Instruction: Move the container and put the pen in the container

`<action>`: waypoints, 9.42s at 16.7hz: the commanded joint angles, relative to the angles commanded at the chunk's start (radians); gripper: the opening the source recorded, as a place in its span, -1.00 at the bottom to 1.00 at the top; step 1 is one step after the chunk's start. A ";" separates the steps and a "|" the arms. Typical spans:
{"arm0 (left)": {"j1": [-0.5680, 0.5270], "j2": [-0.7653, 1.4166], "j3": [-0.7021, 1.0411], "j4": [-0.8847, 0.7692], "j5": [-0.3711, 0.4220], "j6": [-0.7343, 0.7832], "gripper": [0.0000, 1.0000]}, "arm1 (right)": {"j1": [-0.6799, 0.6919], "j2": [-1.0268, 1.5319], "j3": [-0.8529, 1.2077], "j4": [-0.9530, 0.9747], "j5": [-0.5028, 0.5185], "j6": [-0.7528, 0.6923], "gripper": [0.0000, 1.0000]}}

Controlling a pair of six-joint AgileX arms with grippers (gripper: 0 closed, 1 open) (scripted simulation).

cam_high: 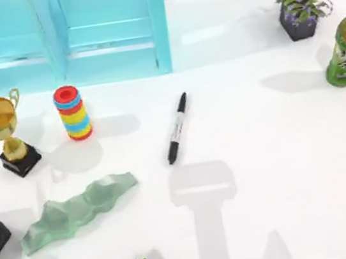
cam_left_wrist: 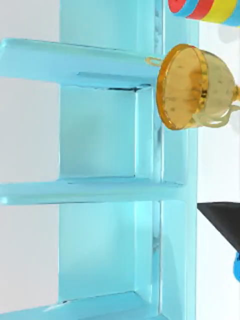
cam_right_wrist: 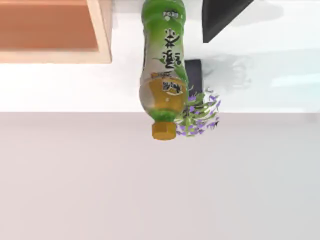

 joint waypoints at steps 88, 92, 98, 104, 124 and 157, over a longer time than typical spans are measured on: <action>0.000 0.000 0.000 0.000 0.000 0.000 1.00 | -0.117 1.776 1.622 -1.428 0.000 -0.108 -1.00; 0.000 0.000 0.000 0.000 0.000 0.000 1.00 | -0.063 1.743 1.658 -1.490 -0.001 -0.054 -1.00; 0.000 0.000 0.000 0.000 0.000 0.000 1.00 | -0.029 1.785 1.672 -1.473 -0.003 -0.016 -1.00; 0.000 0.000 0.000 0.000 0.000 0.000 1.00 | 0.268 1.994 1.769 -1.362 0.000 0.284 -1.00; 0.000 0.000 0.000 0.000 0.000 0.000 1.00 | 0.447 2.147 1.681 -1.108 0.002 0.466 -1.00; 0.000 0.000 0.000 0.000 0.000 0.000 1.00 | 0.444 2.207 2.148 -1.514 0.002 0.468 1.00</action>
